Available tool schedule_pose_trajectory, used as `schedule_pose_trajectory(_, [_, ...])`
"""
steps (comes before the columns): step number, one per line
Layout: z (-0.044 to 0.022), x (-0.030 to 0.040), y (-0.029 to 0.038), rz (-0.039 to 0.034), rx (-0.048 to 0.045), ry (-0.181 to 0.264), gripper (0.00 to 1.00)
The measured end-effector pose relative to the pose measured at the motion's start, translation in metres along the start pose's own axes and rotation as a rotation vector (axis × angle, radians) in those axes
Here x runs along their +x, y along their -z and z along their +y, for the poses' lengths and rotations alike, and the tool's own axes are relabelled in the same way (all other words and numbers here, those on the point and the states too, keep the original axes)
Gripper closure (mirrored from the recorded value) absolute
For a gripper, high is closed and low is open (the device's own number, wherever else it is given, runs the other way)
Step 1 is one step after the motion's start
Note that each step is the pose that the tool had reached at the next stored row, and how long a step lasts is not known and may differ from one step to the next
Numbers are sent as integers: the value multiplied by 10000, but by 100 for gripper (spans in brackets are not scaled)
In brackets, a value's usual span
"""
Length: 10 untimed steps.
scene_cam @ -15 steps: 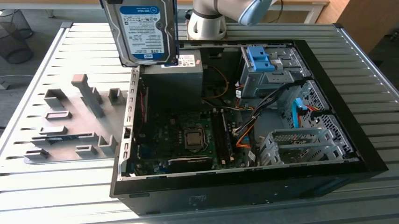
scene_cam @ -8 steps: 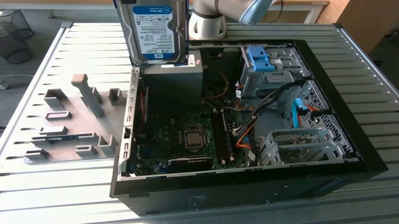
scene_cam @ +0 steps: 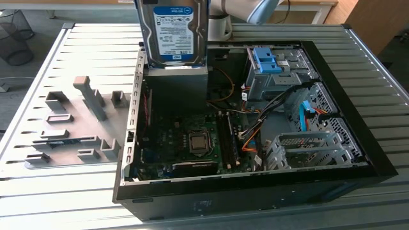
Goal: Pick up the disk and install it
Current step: 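Pick up the disk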
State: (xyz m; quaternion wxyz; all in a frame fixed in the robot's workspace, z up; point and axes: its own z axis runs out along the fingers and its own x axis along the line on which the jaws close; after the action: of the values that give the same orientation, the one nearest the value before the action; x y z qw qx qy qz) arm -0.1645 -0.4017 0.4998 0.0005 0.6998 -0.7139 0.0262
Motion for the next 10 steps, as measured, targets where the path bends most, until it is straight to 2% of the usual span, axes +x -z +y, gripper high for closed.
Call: schedule_pose_trajectory(10, [-305,-6,-11,3,0,0,64])
